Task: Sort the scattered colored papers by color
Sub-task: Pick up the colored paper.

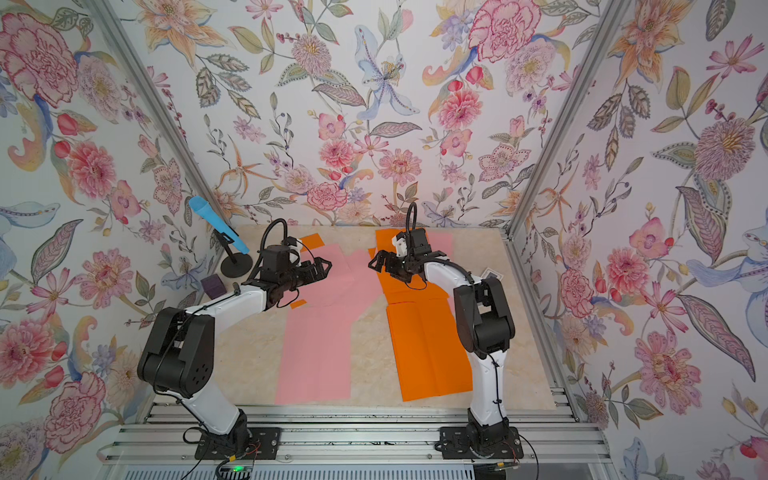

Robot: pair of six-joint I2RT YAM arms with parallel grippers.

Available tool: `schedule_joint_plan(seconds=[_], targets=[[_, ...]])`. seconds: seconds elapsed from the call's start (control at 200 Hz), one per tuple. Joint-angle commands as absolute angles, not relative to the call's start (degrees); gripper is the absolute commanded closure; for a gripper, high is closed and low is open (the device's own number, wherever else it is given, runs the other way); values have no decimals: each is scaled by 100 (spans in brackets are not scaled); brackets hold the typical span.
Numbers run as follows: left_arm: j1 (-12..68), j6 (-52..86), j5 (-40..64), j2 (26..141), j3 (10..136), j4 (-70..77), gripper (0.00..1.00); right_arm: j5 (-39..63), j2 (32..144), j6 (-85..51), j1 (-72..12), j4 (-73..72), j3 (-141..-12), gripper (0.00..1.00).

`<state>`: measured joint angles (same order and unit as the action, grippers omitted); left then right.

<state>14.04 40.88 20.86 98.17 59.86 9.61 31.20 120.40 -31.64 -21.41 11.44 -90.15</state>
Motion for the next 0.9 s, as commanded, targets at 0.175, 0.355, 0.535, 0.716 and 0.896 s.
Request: schedule_joint_plan(seconds=[0.175, 0.355, 0.535, 0.716, 0.896], targets=[[1571, 4562, 3336, 10042, 5813, 2240, 0, 3007, 12170, -3234, -1935, 1162, -9330, 0], [1836, 4969, 3647, 11032, 6625, 2763, 0, 2773, 11893, -2965, -1403, 1468, -9134, 0], [1996, 5627, 3950, 12047, 7569, 3493, 0, 2516, 11829, -2617, -870, 1743, -9078, 1], [2283, 5640, 3956, 12926, 8776, 3247, 0, 2568, 12285, -2370, -457, 2035, -9488, 1], [2458, 5911, 3940, 13658, 9571, 3312, 0, 2580, 12651, -2184, -305, 2101, -9917, 1]])
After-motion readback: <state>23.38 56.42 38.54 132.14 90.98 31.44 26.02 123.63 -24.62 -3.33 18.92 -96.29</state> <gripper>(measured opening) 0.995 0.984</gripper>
